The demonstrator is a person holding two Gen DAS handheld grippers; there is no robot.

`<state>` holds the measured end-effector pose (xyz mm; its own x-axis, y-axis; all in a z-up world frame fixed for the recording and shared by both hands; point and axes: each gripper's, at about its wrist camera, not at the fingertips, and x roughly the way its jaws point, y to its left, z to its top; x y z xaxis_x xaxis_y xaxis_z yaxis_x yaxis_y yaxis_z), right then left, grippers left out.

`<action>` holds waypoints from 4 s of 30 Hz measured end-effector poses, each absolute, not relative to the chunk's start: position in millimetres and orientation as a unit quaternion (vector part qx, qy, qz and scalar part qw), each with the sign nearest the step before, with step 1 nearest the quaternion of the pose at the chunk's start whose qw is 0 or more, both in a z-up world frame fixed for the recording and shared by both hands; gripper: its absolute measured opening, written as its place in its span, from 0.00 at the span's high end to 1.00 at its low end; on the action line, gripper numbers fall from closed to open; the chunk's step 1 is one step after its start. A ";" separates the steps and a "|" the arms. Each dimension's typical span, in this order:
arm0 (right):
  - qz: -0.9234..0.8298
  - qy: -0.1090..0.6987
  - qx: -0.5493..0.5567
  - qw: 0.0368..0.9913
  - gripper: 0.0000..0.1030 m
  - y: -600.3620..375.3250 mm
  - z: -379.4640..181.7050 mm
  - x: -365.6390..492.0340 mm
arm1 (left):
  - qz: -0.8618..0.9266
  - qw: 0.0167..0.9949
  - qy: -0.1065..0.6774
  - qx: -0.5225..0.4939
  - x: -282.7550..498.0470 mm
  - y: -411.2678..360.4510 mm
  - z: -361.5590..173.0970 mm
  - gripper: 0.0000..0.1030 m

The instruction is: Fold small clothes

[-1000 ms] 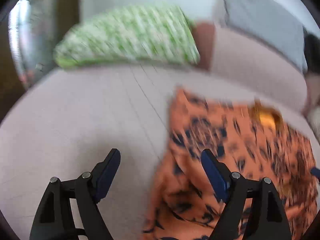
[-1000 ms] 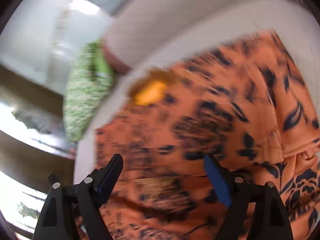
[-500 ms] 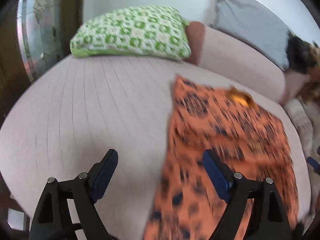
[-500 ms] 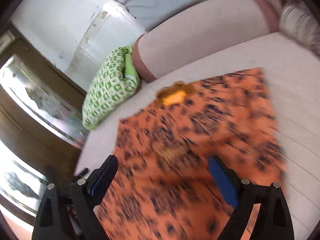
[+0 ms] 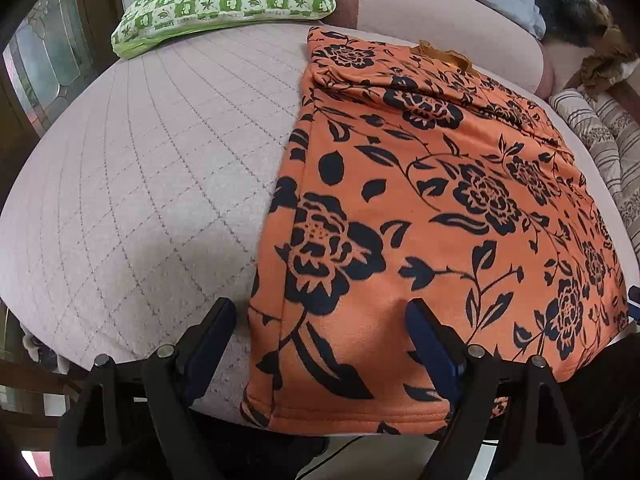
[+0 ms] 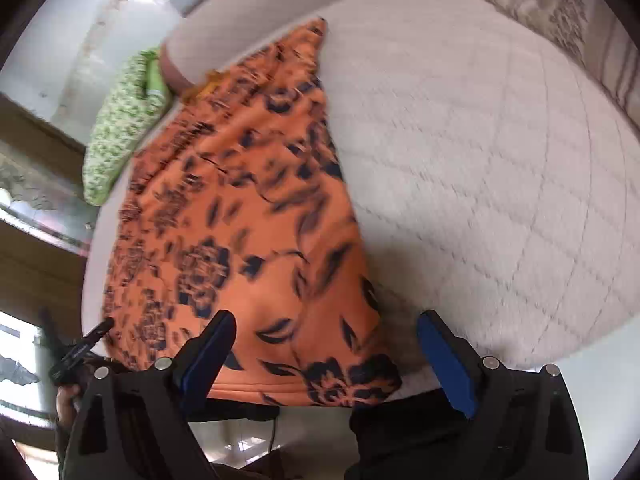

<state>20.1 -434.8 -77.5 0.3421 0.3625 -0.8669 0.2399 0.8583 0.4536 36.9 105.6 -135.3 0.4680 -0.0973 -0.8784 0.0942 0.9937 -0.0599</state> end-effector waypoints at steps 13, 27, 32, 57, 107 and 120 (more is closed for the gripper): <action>0.028 0.594 0.240 0.768 0.67 -430.9 -82.4 13.9 | -0.052 0.847 0.529 0.001 27.0 102.5 -134.2 0.78; 0.015 0.614 0.273 0.741 0.84 -451.9 -82.5 -4.5 | -0.029 0.819 0.564 -0.099 20.0 133.0 -142.5 0.84; 0.004 0.573 0.246 0.782 0.65 -455.3 -50.4 -4.2 | -0.034 0.858 0.506 -0.088 12.5 134.5 -102.3 0.41; 0.020 0.519 0.218 0.826 0.28 -418.5 -16.8 39.2 | -0.011 0.838 0.544 -0.037 31.5 122.2 -143.1 0.30; 0.089 0.457 0.314 0.828 0.19 -416.4 -55.3 302.6 | -0.029 0.904 0.425 -0.028 358.7 101.0 -88.6 0.38; 0.021 0.504 0.241 0.829 0.18 -425.5 -34.8 66.4 | -0.035 0.888 0.450 -0.081 80.1 146.7 -91.0 0.27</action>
